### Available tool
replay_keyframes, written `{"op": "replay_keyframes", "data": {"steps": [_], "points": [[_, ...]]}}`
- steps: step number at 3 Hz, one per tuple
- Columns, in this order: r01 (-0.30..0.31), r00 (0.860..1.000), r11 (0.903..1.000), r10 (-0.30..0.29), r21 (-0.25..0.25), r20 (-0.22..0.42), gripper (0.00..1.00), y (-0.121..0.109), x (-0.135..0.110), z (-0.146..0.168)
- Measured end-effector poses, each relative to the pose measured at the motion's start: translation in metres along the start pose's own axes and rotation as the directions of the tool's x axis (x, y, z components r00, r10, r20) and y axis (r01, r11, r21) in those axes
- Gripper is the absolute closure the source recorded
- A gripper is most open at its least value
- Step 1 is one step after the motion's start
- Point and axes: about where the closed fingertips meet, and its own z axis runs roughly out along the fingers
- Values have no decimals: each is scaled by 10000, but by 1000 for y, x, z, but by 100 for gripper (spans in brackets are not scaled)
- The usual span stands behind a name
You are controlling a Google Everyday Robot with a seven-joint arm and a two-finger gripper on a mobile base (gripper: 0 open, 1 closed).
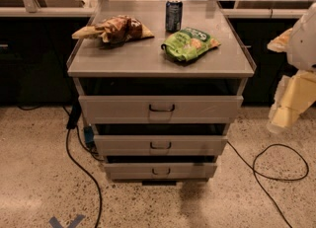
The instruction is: Open middle drawer
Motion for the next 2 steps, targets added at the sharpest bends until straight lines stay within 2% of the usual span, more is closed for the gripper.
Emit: {"op": "replay_keyframes", "data": {"steps": [2], "points": [[-30, 9983, 9953, 87, -972, 582, 0, 36, -3, 61]]}}
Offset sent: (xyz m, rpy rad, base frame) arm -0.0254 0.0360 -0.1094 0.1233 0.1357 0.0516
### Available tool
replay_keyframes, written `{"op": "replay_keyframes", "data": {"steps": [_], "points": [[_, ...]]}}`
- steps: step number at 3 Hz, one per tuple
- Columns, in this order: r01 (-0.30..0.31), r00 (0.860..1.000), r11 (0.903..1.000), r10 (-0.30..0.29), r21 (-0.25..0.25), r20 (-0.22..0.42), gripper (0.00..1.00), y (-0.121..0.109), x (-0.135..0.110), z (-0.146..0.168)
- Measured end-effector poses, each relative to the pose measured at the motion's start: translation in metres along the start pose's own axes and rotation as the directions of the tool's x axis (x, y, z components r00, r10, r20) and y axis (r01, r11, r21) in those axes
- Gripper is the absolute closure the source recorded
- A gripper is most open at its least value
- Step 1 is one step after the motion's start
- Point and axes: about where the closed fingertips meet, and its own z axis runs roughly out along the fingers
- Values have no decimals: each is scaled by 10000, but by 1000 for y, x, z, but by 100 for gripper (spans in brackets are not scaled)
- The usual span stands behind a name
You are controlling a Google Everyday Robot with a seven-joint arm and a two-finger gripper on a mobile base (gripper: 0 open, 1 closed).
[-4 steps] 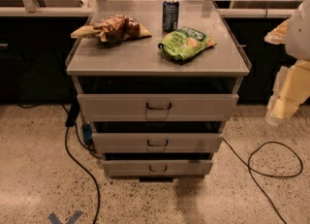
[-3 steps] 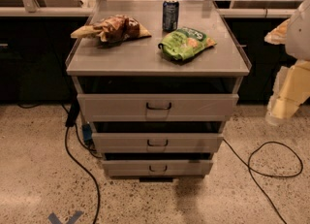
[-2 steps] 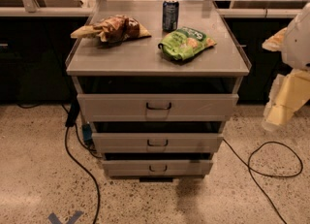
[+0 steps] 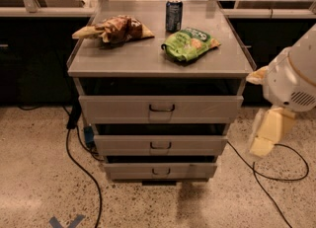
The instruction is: Open middle drawer
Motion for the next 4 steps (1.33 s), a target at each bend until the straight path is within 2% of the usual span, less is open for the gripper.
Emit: {"op": "replay_keyframes", "data": {"steps": [1, 3, 4], "points": [[84, 9998, 9996, -79, -283, 167, 0, 12, 0, 27], [592, 9980, 9978, -599, 288, 217, 0, 21, -3, 69], [595, 9980, 9978, -601, 288, 218, 0, 21, -3, 69]]}}
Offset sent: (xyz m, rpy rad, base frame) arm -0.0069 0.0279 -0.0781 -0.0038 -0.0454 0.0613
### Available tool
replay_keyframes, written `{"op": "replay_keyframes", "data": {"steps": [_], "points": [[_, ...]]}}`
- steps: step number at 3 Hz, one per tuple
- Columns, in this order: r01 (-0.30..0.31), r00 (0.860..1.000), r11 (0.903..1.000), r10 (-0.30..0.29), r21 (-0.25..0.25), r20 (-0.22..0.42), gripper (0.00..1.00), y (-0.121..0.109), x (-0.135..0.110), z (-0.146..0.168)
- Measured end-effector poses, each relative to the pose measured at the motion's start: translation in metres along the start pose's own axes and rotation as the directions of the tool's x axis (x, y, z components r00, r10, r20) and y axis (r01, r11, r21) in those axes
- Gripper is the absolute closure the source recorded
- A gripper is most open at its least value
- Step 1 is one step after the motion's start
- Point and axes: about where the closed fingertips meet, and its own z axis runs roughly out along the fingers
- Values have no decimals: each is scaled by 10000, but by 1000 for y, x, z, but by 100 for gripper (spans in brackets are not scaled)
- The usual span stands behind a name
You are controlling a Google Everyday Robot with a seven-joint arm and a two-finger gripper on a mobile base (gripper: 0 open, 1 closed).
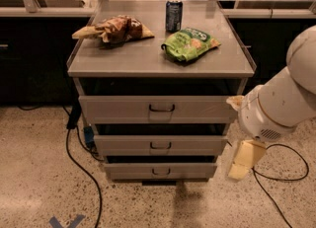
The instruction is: Open middle drawer
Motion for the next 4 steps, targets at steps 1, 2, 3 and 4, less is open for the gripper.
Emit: {"op": "replay_keyframes", "data": {"steps": [1, 2, 3, 4], "points": [[179, 9998, 9998, -179, -1, 131, 0, 0, 6, 11], [349, 9992, 9993, -352, 129, 213, 0, -6, 20, 36], [576, 9982, 9981, -579, 213, 142, 0, -20, 33, 63], [601, 9977, 9980, -606, 183, 292, 0, -30, 40, 91]]}}
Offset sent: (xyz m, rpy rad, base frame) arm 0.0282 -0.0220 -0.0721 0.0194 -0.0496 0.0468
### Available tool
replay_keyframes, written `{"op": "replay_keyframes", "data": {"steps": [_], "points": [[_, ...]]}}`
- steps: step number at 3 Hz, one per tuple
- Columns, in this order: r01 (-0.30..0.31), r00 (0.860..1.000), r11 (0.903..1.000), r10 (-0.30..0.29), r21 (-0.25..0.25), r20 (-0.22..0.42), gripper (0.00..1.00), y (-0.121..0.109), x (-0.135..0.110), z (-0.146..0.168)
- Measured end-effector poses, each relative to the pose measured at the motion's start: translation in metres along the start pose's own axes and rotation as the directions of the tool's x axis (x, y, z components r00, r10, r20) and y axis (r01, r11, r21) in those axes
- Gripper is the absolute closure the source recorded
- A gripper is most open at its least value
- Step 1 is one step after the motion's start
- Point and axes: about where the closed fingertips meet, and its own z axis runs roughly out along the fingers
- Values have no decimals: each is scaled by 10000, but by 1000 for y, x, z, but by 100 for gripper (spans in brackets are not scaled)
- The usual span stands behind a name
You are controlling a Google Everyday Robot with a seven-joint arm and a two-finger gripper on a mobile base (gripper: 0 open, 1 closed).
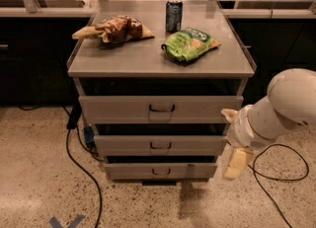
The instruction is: Open middle drawer
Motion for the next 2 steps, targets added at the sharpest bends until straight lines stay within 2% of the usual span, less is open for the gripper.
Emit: {"op": "replay_keyframes", "data": {"steps": [2], "points": [[-107, 9967, 9981, 155, -601, 791, 0, -5, 9, 55]]}}
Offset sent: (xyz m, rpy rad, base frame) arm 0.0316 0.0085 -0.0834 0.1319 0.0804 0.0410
